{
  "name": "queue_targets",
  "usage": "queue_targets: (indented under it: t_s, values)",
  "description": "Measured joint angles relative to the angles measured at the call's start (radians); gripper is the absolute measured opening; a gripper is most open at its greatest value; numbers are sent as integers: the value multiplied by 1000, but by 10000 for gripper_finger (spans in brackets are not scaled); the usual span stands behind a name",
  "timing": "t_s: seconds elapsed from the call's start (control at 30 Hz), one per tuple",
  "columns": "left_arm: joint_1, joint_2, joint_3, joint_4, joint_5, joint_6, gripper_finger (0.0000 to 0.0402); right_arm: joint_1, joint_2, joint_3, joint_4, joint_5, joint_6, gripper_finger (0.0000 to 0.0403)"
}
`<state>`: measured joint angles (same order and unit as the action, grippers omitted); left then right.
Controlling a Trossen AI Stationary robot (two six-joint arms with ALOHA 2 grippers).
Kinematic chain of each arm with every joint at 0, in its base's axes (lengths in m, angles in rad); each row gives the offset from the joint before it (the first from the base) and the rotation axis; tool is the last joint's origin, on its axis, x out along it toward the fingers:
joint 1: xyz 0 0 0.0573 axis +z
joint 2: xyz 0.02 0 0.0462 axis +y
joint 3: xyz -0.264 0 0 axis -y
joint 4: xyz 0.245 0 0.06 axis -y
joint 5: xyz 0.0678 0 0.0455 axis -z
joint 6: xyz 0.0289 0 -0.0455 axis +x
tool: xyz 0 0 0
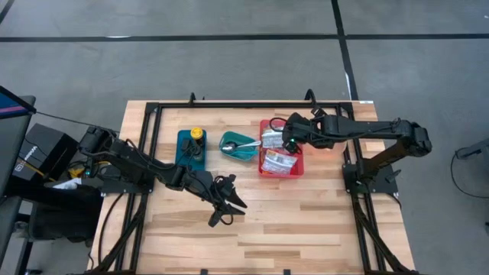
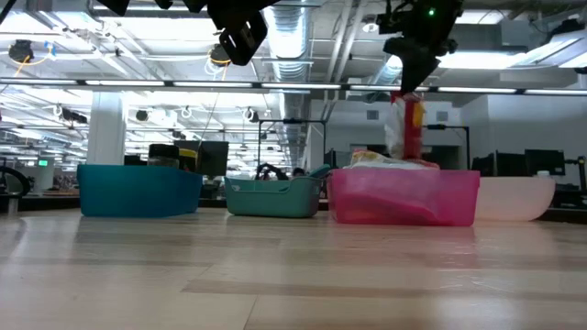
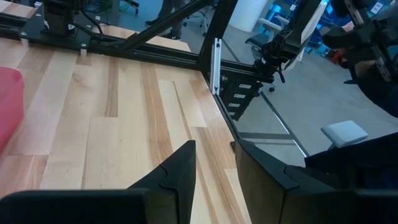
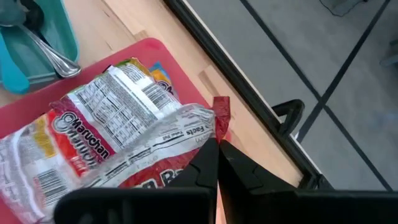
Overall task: Pick & Place Food Item
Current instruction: Put the red noodle pack into the red bin
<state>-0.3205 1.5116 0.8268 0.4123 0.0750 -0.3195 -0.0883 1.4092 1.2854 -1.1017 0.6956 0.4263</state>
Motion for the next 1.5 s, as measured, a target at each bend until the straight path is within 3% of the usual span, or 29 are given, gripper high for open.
queue_targets:
  t_s: [0.67, 1.07, 1.5]
  values:
    - [0, 0, 0, -1, 0, -2, 109, 0, 140, 0, 94, -57, -55, 0]
    - [0, 0, 0, -1, 0, -2, 109, -6, 170, 0, 296, -214, -165, 0]
    - [0, 0, 0, -4, 0, -2, 109, -6, 257, 2, 336, -359, -225, 0]
